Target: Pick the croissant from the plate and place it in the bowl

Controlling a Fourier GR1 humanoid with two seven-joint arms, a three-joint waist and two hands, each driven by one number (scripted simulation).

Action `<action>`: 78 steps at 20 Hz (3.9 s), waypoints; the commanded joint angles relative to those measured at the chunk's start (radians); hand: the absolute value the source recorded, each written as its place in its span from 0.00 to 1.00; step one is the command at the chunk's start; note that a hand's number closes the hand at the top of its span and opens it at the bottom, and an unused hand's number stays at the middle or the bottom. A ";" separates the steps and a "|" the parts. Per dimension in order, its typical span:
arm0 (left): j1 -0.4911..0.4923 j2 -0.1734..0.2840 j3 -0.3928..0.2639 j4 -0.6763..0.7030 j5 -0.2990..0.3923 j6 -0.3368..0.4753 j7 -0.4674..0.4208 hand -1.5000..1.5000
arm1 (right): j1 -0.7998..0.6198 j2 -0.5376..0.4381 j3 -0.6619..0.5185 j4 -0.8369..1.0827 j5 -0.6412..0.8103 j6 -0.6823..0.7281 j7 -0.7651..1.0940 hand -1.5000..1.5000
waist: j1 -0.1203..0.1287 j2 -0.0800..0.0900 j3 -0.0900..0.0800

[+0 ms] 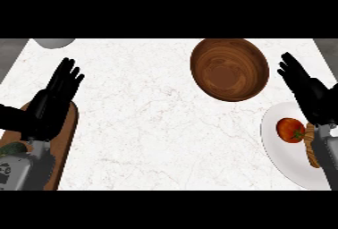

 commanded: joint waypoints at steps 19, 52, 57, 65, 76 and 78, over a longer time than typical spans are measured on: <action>0.120 -0.116 -0.173 0.038 -0.018 -0.100 -0.041 0.50 | 0.541 -0.112 -0.017 -0.259 0.815 -0.638 0.295 0.00 | -0.015 -0.018 -0.024; 0.099 -0.142 -0.144 -0.014 -0.028 -0.115 0.035 0.50 | 0.165 -0.027 -0.028 -0.141 0.826 0.105 1.167 0.00 | -0.006 -0.022 -0.015; 0.108 -0.175 -0.151 0.015 -0.073 -0.101 -0.005 0.50 | 0.149 0.021 -0.014 -0.110 0.887 0.098 1.163 0.00 | -0.009 -0.023 -0.015; 0.101 -0.192 -0.123 0.052 -0.080 -0.129 -0.011 0.50 | 0.172 0.041 -0.068 -0.075 0.938 0.087 1.087 0.00 | -0.013 -0.022 -0.015; 0.064 -0.224 -0.114 0.022 -0.116 -0.136 0.074 0.50 | 0.200 0.081 -0.129 -0.012 1.014 0.043 0.976 0.00 | -0.014 -0.023 -0.015; 0.118 -0.222 -0.101 0.032 -0.101 -0.172 0.014 0.50 | 0.172 0.084 -0.151 0.049 1.031 0.022 0.962 0.00 | -0.012 -0.022 -0.015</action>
